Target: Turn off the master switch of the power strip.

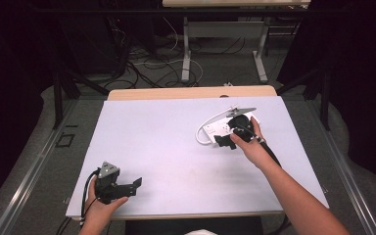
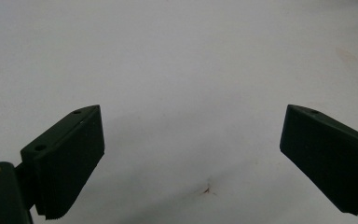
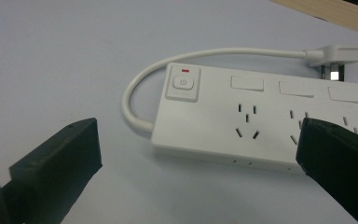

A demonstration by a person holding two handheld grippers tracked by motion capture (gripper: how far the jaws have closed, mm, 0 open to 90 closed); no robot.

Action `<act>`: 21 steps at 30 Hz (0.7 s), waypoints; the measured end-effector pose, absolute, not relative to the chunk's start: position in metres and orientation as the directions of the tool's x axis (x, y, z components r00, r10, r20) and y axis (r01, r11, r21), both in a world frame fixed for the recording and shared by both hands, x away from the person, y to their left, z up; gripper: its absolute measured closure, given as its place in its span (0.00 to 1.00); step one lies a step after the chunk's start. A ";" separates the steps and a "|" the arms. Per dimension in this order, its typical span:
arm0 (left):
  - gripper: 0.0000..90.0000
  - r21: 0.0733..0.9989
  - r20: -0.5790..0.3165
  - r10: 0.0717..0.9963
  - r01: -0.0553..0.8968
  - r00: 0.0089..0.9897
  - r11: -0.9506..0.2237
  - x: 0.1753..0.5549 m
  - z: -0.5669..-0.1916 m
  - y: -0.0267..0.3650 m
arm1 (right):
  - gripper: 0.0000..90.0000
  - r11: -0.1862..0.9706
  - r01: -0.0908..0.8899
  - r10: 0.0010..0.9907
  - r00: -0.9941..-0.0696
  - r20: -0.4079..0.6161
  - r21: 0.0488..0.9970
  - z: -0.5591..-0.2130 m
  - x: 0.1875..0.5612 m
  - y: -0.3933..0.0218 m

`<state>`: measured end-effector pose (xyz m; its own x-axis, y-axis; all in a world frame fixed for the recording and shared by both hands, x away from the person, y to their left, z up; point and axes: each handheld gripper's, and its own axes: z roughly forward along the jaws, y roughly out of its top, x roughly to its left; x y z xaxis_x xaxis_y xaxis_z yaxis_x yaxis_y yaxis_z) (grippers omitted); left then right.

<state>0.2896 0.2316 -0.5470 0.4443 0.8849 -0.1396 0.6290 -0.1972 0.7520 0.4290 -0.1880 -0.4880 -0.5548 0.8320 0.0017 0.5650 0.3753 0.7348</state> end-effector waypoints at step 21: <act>0.07 0.750 -0.137 0.887 0.631 0.441 -0.198 0.290 -0.548 0.231 | 0.00 0.399 0.523 0.828 -0.559 -0.050 0.753 -0.487 0.365 -0.237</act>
<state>0.2899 0.2311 -0.5478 0.4413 0.8869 -0.1370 0.6314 -0.1983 0.7497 0.3652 -0.2366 -0.4871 -0.5587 0.8279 -0.0501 0.5233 0.3987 0.7532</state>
